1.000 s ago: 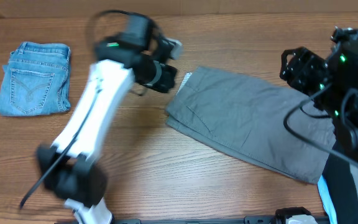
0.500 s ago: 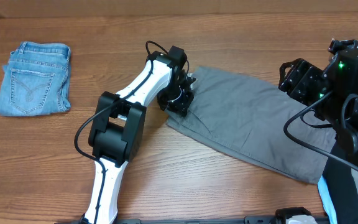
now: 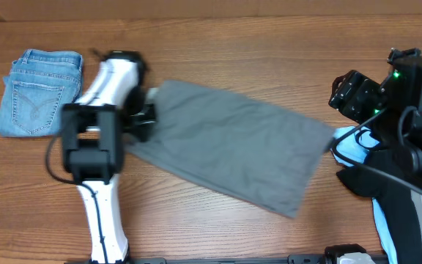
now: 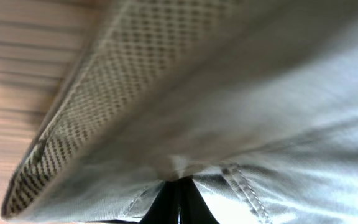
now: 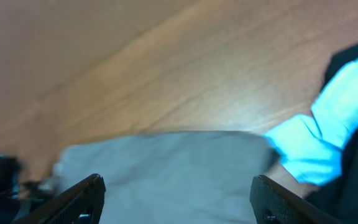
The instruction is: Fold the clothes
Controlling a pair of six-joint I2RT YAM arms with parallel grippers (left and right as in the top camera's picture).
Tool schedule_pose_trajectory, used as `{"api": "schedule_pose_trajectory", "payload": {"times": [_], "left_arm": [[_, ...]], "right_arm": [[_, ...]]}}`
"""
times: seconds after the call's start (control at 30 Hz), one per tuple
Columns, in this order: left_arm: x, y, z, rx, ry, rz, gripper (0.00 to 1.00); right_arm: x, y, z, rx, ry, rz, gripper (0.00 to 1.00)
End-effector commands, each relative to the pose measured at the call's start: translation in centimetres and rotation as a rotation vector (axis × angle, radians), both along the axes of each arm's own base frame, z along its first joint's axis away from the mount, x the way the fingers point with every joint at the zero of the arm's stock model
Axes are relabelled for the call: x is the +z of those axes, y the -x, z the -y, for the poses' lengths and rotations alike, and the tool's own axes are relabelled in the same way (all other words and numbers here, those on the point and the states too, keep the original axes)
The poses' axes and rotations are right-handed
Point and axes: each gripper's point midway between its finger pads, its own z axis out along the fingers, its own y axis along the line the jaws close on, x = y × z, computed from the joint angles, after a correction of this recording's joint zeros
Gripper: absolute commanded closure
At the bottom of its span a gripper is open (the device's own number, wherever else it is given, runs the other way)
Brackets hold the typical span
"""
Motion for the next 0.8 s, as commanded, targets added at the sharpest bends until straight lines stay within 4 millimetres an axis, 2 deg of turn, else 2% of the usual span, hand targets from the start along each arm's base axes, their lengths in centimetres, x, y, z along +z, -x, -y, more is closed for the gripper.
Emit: {"api": "schedule_pose_trajectory", "payload": {"times": [0.0,0.1,0.17,0.3,0.4,0.53,0.63,0.73,0.77], "left_arm": [[-2.1,1.1,-4.2,0.012,0.003,-0.034,0.96],[0.3,-0.1,-2.7,0.000,0.178,0.068,0.96],[2.0,-0.7,-1.9,-0.026,0.232,0.127,0.96],[7.1,-2.0,0.3,-0.103,0.343,0.289,0.96],[11.3,-2.3,1.0,-0.128,0.361,0.407,0.96],[16.5,-1.8,1.1,-0.152,0.337,0.544,0.95],[20.1,-0.7,1.2,-0.172,0.320,0.633,0.93],[23.2,0.4,1.4,-0.189,0.304,0.714,0.91],[24.4,0.9,1.4,-0.196,0.296,0.748,0.90]], "right_arm": [[-1.7,-1.0,0.2,-0.007,0.023,-0.063,0.21],[-4.8,-1.9,0.1,-0.006,0.033,-0.160,0.22],[-7.2,-2.5,0.0,-0.003,0.038,-0.233,0.22],[-12.5,-3.4,-0.8,0.044,0.030,-0.385,0.30],[-17.6,-3.4,-0.9,0.045,0.038,-0.527,0.39],[-23.7,-2.4,-2.2,0.112,-0.012,-0.689,0.59],[-27.8,-1.3,-3.8,0.179,-0.089,-0.771,0.69],[-31.8,-1.1,-4.0,0.176,-0.106,-0.783,0.76],[-33.8,-1.3,-3.8,0.143,-0.103,-0.773,0.76]]}}
